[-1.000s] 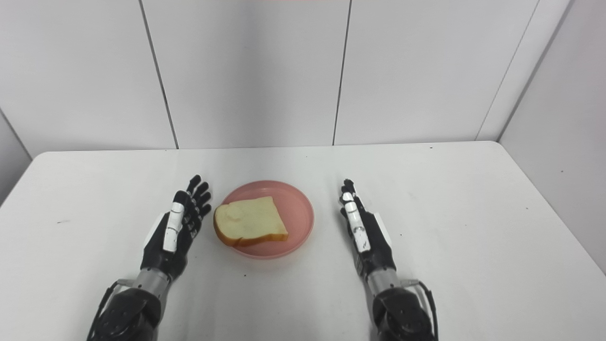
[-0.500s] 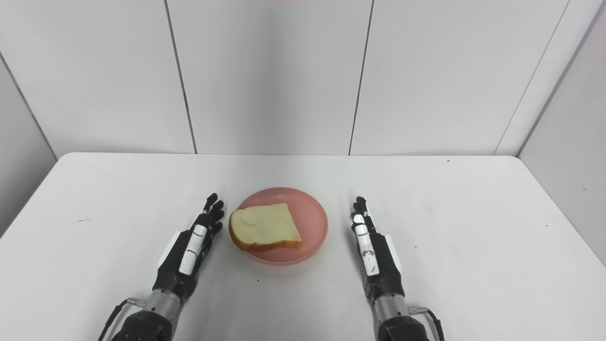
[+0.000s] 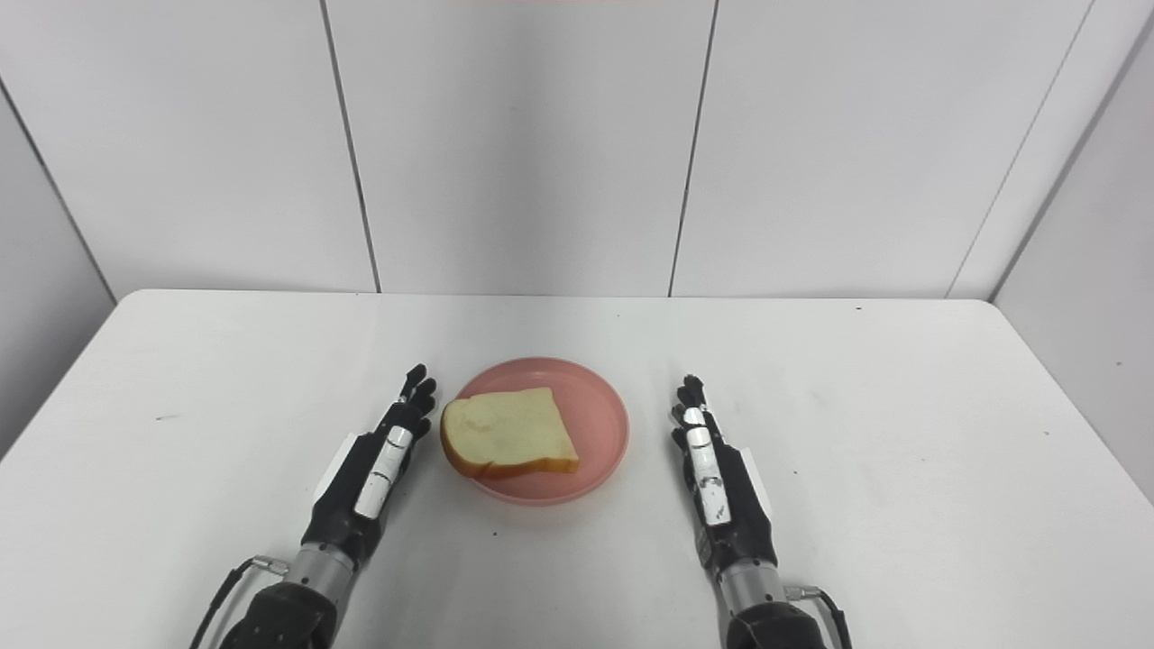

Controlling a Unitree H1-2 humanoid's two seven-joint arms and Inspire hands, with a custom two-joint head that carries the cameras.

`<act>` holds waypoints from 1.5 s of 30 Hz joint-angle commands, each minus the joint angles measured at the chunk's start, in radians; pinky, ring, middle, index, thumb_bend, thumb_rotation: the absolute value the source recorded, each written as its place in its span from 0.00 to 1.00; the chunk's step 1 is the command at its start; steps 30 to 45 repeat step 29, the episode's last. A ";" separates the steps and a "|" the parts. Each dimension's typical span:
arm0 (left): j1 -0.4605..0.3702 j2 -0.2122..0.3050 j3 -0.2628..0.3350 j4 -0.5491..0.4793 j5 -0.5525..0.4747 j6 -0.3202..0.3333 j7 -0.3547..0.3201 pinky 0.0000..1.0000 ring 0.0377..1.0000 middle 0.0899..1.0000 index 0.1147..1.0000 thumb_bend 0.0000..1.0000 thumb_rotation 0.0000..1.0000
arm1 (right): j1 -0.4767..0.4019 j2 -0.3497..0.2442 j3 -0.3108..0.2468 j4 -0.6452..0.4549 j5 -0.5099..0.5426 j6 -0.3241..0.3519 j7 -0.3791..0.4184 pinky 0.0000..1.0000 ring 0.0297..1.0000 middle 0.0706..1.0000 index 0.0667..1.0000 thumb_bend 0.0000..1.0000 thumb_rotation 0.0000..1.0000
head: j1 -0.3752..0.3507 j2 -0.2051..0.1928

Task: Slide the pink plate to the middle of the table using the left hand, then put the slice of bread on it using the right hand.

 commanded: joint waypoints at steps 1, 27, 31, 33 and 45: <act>0.044 0.011 -0.006 0.061 0.013 -0.019 0.015 1.00 1.00 1.00 1.00 0.73 1.00 | 0.017 0.004 0.011 0.002 0.008 0.047 0.003 1.00 1.00 1.00 1.00 0.35 1.00 | 0.001 0.001; 0.055 0.011 -0.022 0.020 0.046 0.012 0.033 1.00 1.00 1.00 1.00 0.70 1.00 | 0.019 -0.001 0.014 -0.028 0.057 0.076 0.006 1.00 1.00 1.00 1.00 0.36 1.00 | 0.003 0.017; 0.053 0.014 -0.025 0.027 0.054 -0.001 0.037 1.00 1.00 1.00 1.00 0.68 1.00 | 0.019 -0.001 0.015 -0.029 0.057 0.076 0.005 1.00 1.00 1.00 1.00 0.36 1.00 | 0.003 0.017; 0.053 0.014 -0.025 0.027 0.054 -0.001 0.037 1.00 1.00 1.00 1.00 0.68 1.00 | 0.019 -0.001 0.015 -0.029 0.057 0.076 0.005 1.00 1.00 1.00 1.00 0.36 1.00 | 0.003 0.017; 0.053 0.014 -0.025 0.027 0.054 -0.001 0.037 1.00 1.00 1.00 1.00 0.68 1.00 | 0.019 -0.001 0.015 -0.029 0.057 0.076 0.005 1.00 1.00 1.00 1.00 0.36 1.00 | 0.003 0.017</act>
